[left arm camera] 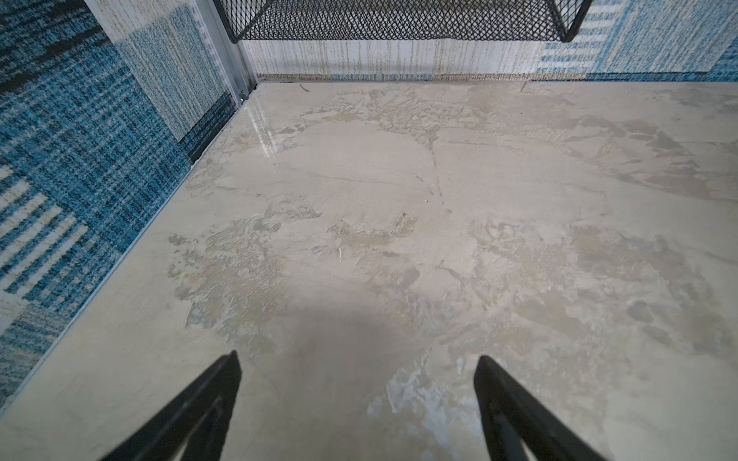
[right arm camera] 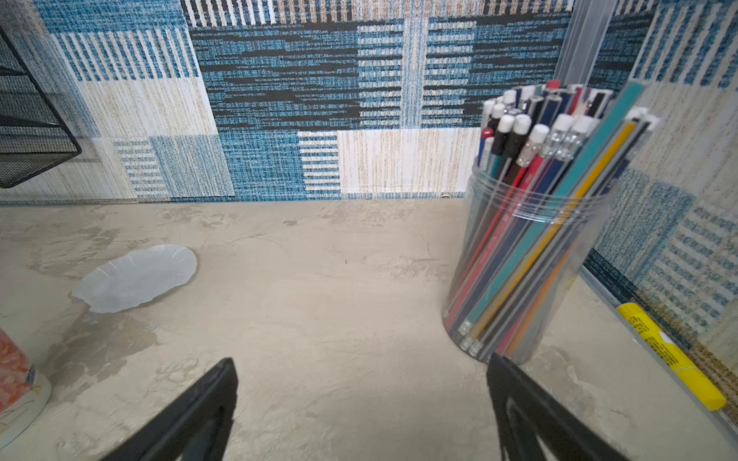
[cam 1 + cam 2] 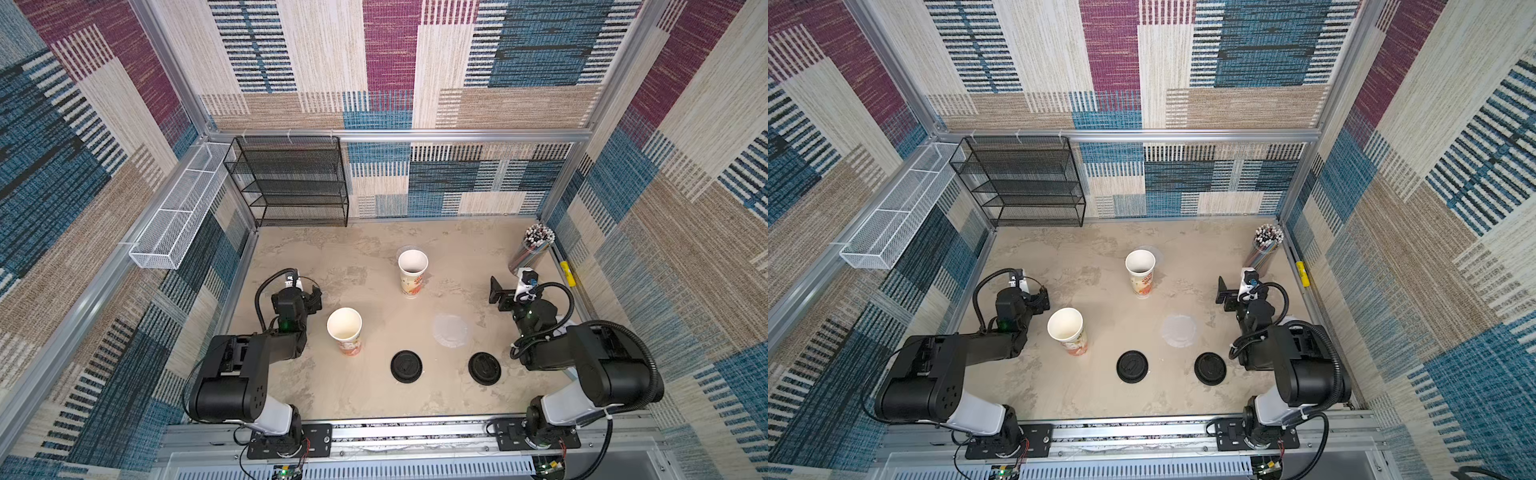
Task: Put the leak-proof paper on the milk tea cups
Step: Pick up the leak-proof paper from the center of the board.
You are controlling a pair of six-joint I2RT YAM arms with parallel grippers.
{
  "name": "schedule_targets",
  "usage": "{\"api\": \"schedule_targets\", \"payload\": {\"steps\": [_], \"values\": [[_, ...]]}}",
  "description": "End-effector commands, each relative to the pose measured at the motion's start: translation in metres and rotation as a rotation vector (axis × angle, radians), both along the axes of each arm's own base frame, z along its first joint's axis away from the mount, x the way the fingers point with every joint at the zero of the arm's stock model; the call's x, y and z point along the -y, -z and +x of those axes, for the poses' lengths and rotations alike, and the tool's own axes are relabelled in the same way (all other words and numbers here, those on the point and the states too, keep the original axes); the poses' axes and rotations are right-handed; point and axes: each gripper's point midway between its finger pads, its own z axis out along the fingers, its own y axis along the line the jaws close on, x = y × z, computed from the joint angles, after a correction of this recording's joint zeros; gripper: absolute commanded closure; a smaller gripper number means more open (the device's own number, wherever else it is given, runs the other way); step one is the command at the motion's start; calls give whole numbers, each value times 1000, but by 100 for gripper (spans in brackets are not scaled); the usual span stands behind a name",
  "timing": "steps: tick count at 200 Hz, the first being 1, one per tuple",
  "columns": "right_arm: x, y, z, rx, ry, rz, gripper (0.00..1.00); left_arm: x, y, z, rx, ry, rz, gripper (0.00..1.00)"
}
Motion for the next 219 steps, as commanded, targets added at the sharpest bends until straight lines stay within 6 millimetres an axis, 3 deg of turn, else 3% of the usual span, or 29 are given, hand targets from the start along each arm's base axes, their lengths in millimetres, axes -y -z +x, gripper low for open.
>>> {"api": "schedule_targets", "payload": {"steps": [1, 219], "values": [[-2, -8, 0, 31, -12, -8, 0, -2, -5, 2, 20, -17, -4, 6], [-2, -10, 0, 36, -11, -8, 0, -3, -5, 2, 22, -18, -4, 4]]}}
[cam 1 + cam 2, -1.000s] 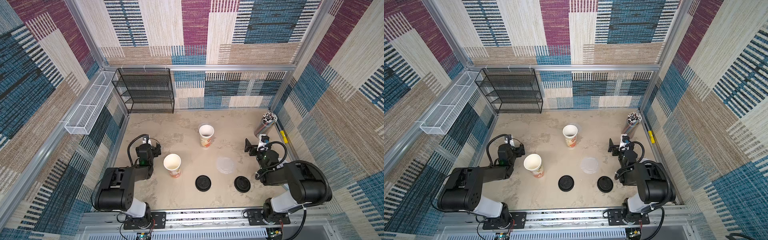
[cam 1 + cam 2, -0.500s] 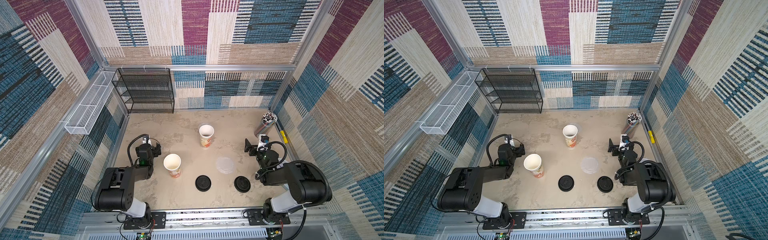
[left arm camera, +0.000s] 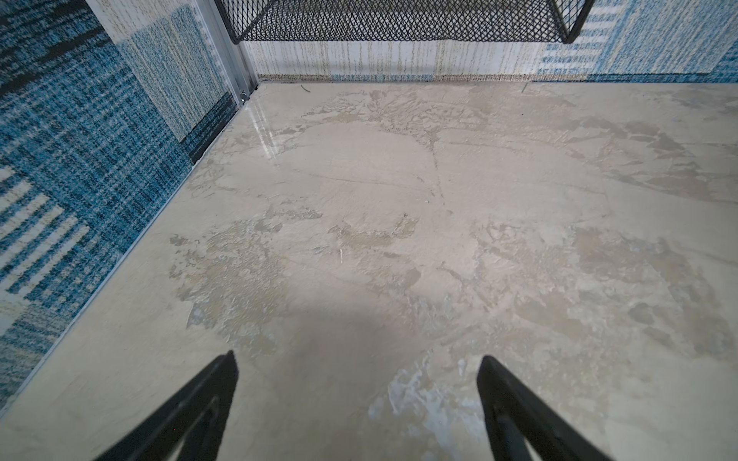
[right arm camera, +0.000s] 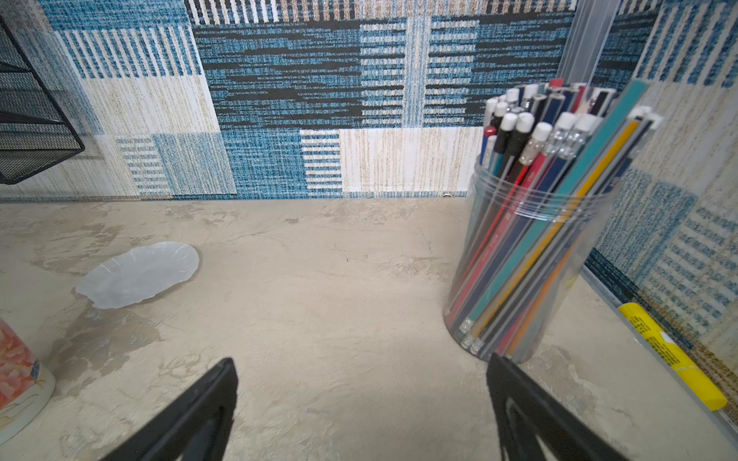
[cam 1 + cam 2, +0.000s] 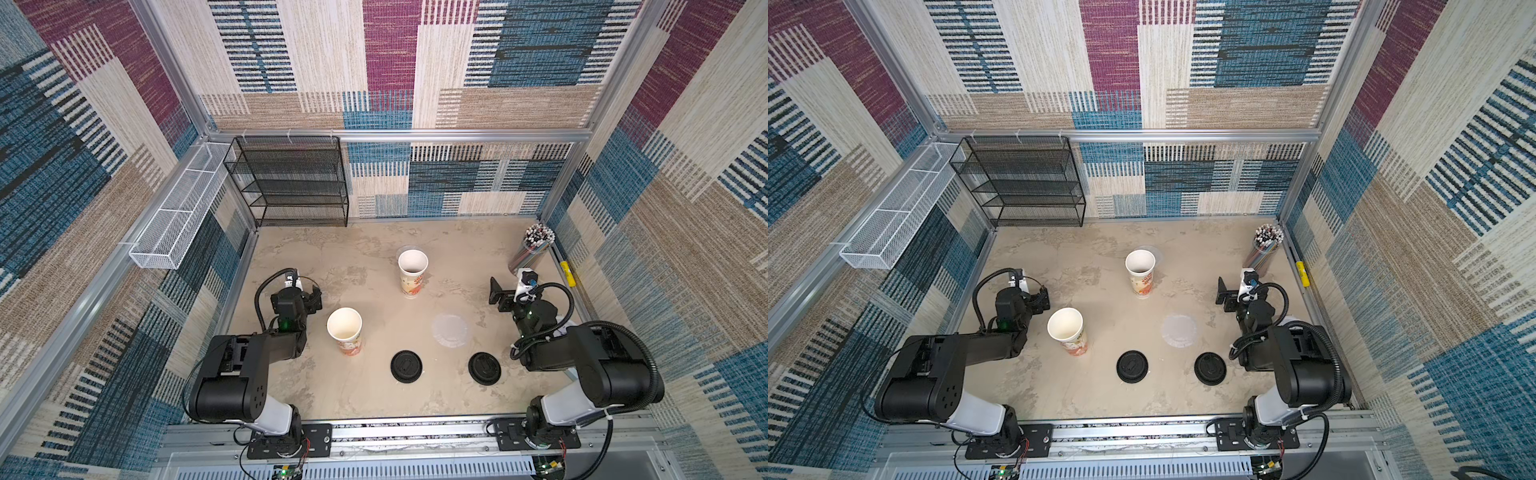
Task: Put the leak-proof paper on the milk tea cups
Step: Pick up the leak-proof paper from the center of the board.
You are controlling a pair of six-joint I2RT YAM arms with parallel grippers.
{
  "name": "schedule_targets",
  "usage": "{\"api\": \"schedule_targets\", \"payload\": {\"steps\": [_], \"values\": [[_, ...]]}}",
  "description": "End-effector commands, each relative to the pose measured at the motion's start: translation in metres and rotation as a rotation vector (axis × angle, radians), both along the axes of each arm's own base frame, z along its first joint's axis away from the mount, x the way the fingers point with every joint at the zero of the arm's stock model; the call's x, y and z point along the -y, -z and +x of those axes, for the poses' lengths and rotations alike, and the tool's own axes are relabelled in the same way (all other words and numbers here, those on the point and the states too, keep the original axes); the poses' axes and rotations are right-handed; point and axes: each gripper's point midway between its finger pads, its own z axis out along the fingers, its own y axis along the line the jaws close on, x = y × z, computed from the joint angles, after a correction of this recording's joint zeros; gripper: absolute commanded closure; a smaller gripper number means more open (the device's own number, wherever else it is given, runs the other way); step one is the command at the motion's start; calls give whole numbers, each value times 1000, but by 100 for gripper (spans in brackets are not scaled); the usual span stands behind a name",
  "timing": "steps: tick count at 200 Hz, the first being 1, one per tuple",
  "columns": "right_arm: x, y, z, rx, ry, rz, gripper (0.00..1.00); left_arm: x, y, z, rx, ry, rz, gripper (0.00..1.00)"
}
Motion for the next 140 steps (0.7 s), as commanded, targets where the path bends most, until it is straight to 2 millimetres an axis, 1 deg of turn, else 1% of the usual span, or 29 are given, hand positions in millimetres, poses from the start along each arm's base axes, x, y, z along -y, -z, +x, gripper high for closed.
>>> {"api": "schedule_targets", "payload": {"steps": [1, 18, 28, 35, 38, 49, 58, 66, 69, 88, 92, 107, 110, 124, 132, 140], "values": [[-1, -11, 0, 35, -4, -5, 0, -3, -5, 2, 22, -18, -3, 4], [-4, -19, 8, 0, -24, -15, 0, -5, -11, -1, 42, -28, 0, 6], [-5, -26, 14, -40, -30, -17, 0, -1, -13, -6, 43, -9, -8, 7], [-3, -32, 19, -68, -19, -9, 0, 0, -18, -8, 80, 1, -1, 7], [-1, -31, 21, -93, -8, -2, 0, -1, -22, -9, 95, -1, 1, 7], [-1, -39, 26, -134, -4, 11, 0, -7, -29, -16, 99, -38, 1, 7], [-5, -46, 26, -145, -30, 18, 0, -11, -38, -21, 92, -62, -1, 6], [-12, -55, 25, -142, -65, 29, 0, -10, -47, -23, 88, -50, 1, 5], [-13, -59, 24, -139, -75, 36, 0, -10, -44, -27, 62, -44, 7, 5], [-25, -81, 21, -122, -130, 120, 0, -10, -61, -36, 78, -35, 26, 5], [-23, -81, 21, -129, -116, 150, 0, -10, -64, -38, 84, -36, 28, 4], [-4, -78, 26, -182, 24, 288, 0, -11, -73, -46, 96, -39, 23, 4], [-3, -77, 26, -191, 29, 302, 0, -11, -75, -48, 98, -40, 20, 4], [-16, -78, 34, -230, -41, 327, 0, -10, -82, -54, 107, -36, -5, 4], [-24, -77, 40, -266, -70, 394, 0, -7, -84, -57, 107, -30, -26, 4], [-31, -71, 46, -316, -87, 470, 2, -6, -87, -61, 110, -27, -47, 4]]}}
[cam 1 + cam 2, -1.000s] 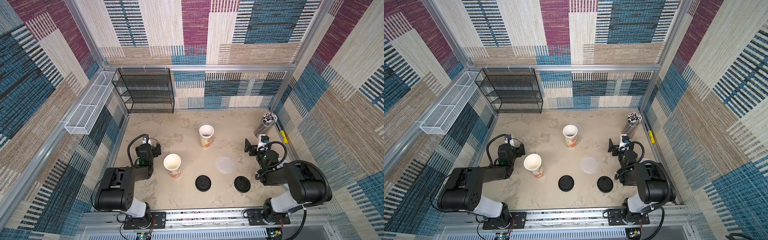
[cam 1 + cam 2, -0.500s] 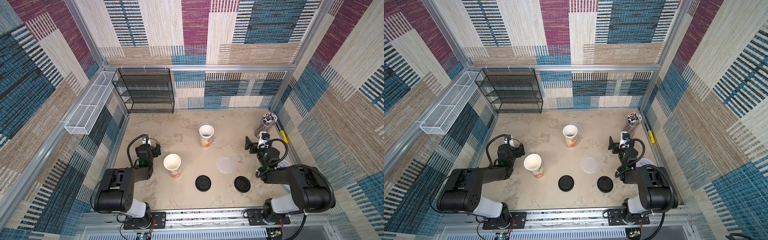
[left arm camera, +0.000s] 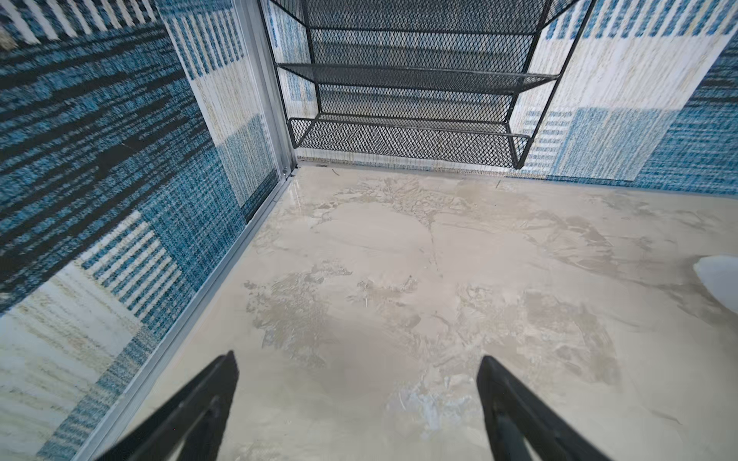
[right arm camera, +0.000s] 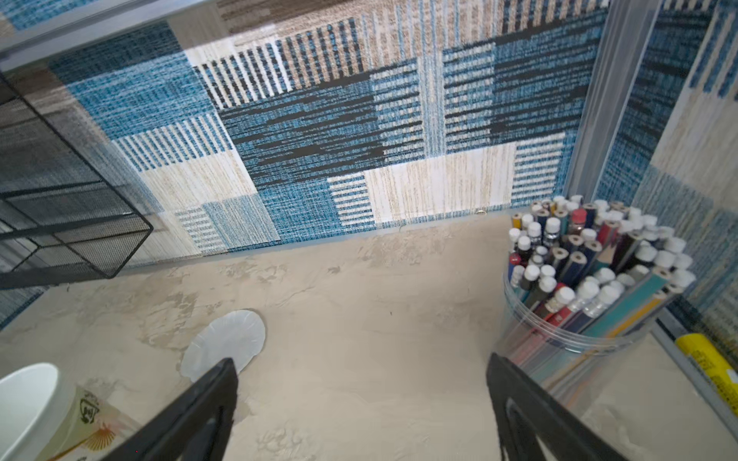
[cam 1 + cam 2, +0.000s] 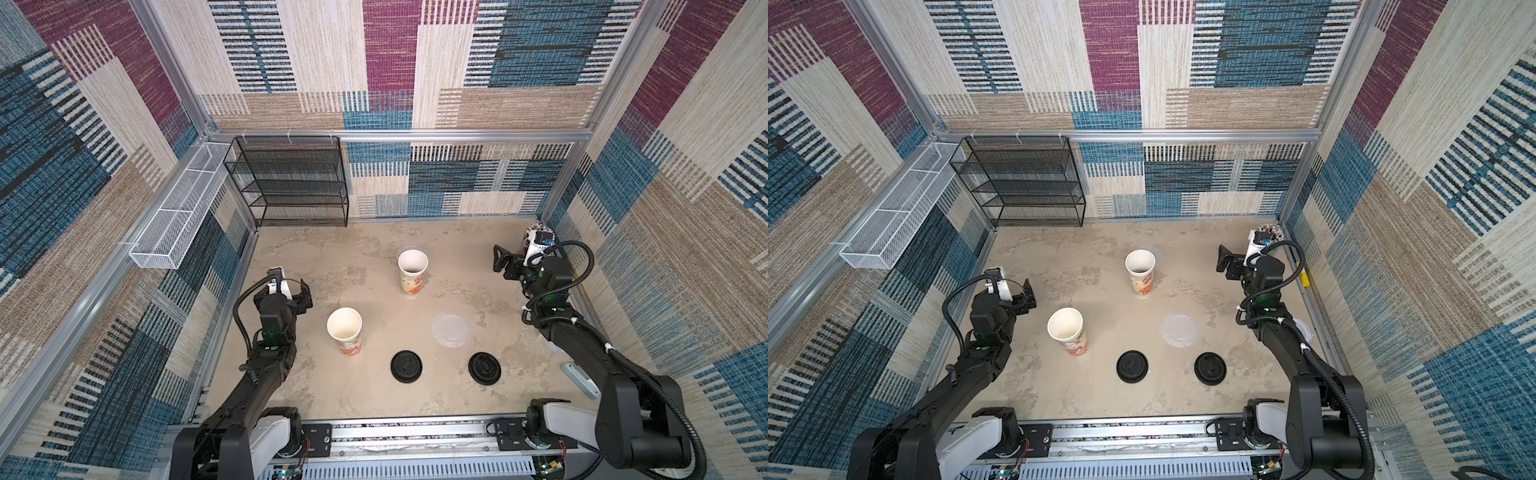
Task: Put the leak-proof paper on the milk tea cups
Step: Pick up the leak-proof paper from the center of the board.
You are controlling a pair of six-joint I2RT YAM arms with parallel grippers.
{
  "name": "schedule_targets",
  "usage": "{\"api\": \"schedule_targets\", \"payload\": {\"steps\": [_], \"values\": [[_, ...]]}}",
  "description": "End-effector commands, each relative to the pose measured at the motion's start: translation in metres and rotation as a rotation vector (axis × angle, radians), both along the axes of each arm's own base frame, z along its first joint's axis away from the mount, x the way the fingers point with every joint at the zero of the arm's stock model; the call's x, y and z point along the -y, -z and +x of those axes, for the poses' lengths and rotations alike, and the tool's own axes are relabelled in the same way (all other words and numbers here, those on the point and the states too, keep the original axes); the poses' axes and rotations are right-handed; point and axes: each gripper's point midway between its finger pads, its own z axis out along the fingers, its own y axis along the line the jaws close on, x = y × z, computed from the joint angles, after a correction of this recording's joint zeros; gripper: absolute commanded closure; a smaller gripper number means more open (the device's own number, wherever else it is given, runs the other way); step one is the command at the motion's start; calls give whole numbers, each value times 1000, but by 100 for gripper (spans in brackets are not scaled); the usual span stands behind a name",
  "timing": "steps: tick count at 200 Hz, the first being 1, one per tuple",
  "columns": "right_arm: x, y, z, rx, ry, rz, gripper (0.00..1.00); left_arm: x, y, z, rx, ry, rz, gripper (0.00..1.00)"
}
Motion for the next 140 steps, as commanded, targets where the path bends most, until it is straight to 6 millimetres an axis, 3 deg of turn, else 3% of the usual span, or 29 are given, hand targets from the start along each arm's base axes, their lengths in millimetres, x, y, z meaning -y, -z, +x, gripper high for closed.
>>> {"api": "schedule_targets", "payload": {"steps": [1, 40, 78, 140], "values": [[-19, 25, 6, -177, -49, 230, 2, 4, 7, -11, -57, 12, -53, 4], [-63, 63, 28, -410, -107, 553, 13, 2, -2, -27, -51, -18, -124, 4], [-114, 71, 37, -484, -146, 654, 17, 4, -5, -37, -64, -21, -158, 4], [-178, 113, 55, -623, -150, 742, 25, 3, -5, -43, -77, -32, -177, 4]]}}
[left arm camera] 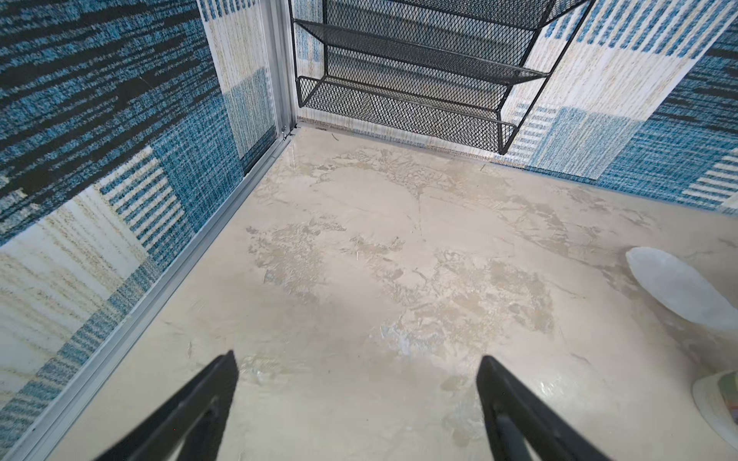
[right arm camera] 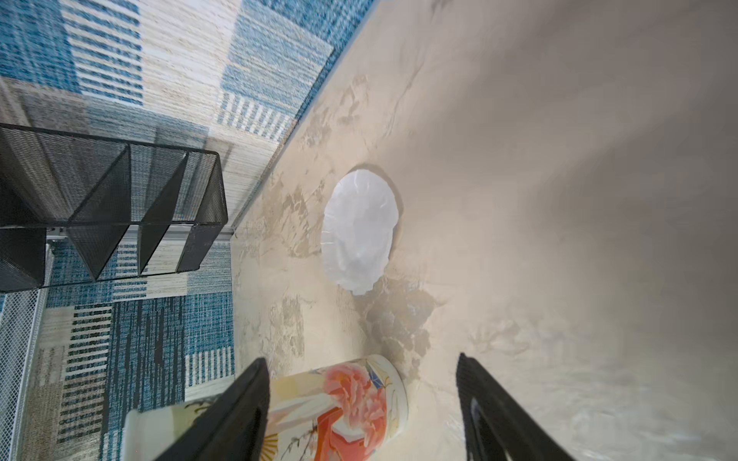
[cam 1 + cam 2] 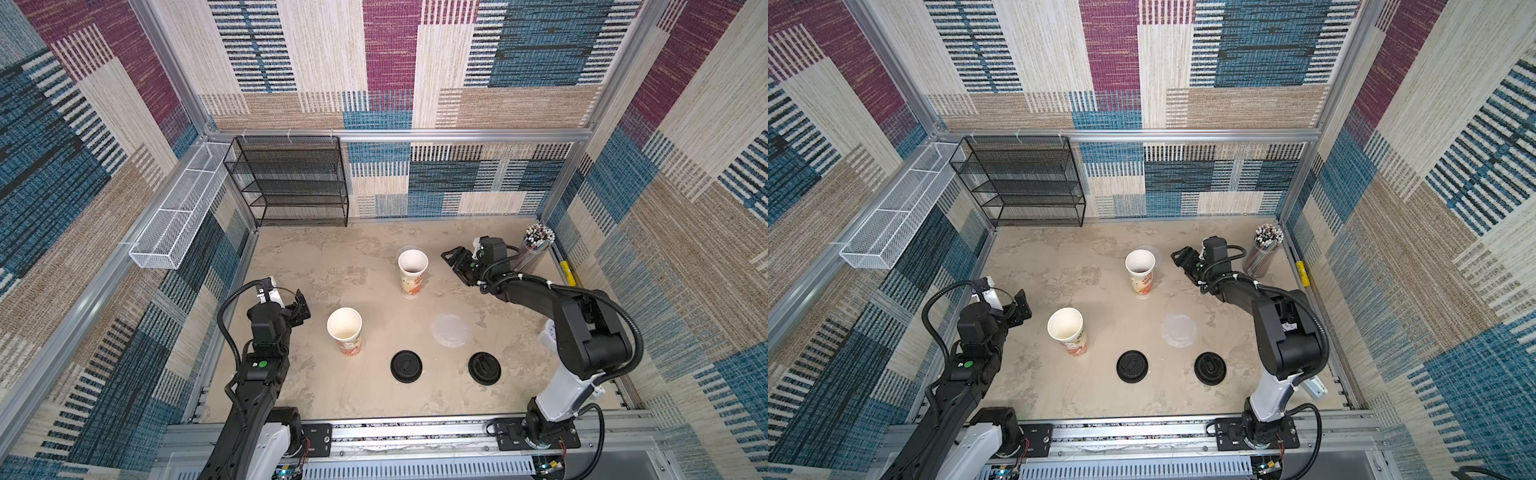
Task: Put the leak-proof paper on the milk tea cups
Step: Pick up the leak-proof paper from the center of the board.
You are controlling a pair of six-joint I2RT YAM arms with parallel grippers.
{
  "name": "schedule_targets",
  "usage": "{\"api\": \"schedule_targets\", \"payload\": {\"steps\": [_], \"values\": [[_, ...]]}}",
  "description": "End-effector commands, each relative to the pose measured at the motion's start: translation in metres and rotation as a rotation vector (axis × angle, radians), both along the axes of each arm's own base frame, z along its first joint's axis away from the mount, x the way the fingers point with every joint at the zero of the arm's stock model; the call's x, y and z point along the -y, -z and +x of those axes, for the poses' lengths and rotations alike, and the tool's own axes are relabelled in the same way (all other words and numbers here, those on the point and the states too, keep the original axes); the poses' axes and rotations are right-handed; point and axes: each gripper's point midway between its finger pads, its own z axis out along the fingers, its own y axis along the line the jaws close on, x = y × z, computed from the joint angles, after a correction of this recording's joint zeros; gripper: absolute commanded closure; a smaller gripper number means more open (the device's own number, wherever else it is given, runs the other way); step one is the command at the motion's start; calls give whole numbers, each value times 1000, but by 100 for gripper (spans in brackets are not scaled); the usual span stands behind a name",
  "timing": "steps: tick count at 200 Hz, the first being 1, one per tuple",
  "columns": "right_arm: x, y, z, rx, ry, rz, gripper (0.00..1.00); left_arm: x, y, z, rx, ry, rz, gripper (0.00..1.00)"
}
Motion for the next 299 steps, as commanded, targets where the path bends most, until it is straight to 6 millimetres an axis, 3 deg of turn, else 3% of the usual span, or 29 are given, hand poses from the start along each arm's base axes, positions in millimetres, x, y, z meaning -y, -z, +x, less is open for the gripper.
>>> {"api": "schedule_targets", "payload": {"steps": [1, 60, 125, 299], "values": [[-17, 1, 10, -20, 23, 58, 25, 0, -2, -2, -5, -12, -29, 4], [-35, 32, 20, -104, 32, 103, 33, -2, -6, -4, 9, -23, -38, 4], [-43, 52, 38, -154, 37, 104, 42, -3, -6, -6, 9, -35, -46, 5], [-44, 106, 52, -289, 84, 63, 56, -5, -11, -6, 22, -48, -45, 5]]}}
